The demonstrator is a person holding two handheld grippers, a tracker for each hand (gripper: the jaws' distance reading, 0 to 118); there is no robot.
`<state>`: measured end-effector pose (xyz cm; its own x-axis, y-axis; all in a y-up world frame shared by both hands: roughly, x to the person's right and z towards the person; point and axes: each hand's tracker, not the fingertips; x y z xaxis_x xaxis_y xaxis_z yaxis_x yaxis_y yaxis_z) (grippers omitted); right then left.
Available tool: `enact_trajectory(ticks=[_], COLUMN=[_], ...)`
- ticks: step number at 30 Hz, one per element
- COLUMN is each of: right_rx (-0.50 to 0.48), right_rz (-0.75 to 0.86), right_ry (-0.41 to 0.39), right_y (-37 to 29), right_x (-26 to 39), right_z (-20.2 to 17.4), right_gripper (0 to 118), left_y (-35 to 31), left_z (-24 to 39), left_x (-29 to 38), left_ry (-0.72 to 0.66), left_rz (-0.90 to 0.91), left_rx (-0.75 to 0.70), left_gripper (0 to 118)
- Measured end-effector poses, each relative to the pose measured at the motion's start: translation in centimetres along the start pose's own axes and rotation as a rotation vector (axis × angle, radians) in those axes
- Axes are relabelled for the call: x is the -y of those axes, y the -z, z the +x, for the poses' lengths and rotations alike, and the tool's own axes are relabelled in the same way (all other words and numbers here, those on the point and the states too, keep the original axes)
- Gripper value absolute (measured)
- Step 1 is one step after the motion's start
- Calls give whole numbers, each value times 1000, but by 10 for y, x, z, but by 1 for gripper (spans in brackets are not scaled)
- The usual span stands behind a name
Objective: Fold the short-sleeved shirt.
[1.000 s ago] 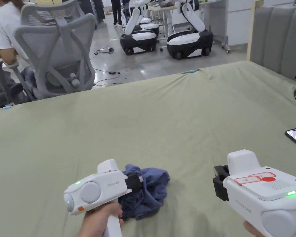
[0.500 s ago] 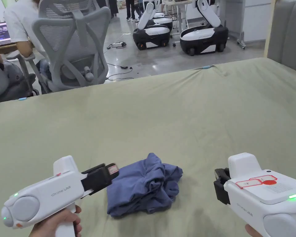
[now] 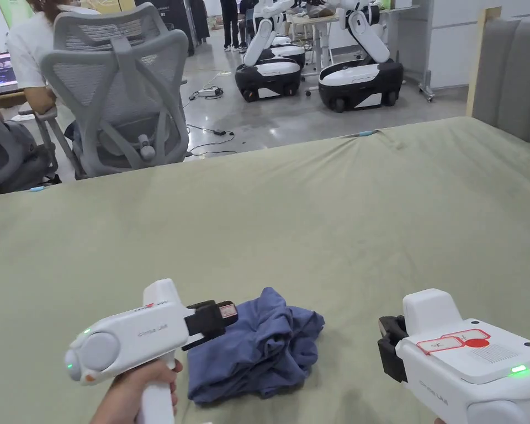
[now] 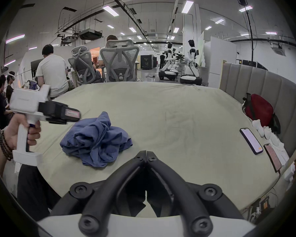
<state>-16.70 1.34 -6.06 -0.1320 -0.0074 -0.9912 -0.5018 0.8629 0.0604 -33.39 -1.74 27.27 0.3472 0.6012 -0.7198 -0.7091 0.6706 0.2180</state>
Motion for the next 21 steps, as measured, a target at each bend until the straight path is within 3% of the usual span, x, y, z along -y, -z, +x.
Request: enact_trajectory(ticks=[7,11,16,19,21], right_rx=[78,74,66,56,-8], right_rz=[-7,-7,-16,-25,-26], right_ry=[-24,-12,-2,2,10], right_y=[5,3,5,13,26], right_x=[1,2,3,2,-5], right_z=[8,9,9,5,-2], right_gripper=[0,0,0,0,0], left_y=[81,83,71,40,17], left_z=[18,39,33,34,32], left_x=[21,43,37,30,25], left_ry=[42,-42,-11,5,-51], left_rz=[-156,-145,-143,-43,18], left_rx=[-2,43,37,99,125], left_gripper=[0,0,0,0,0])
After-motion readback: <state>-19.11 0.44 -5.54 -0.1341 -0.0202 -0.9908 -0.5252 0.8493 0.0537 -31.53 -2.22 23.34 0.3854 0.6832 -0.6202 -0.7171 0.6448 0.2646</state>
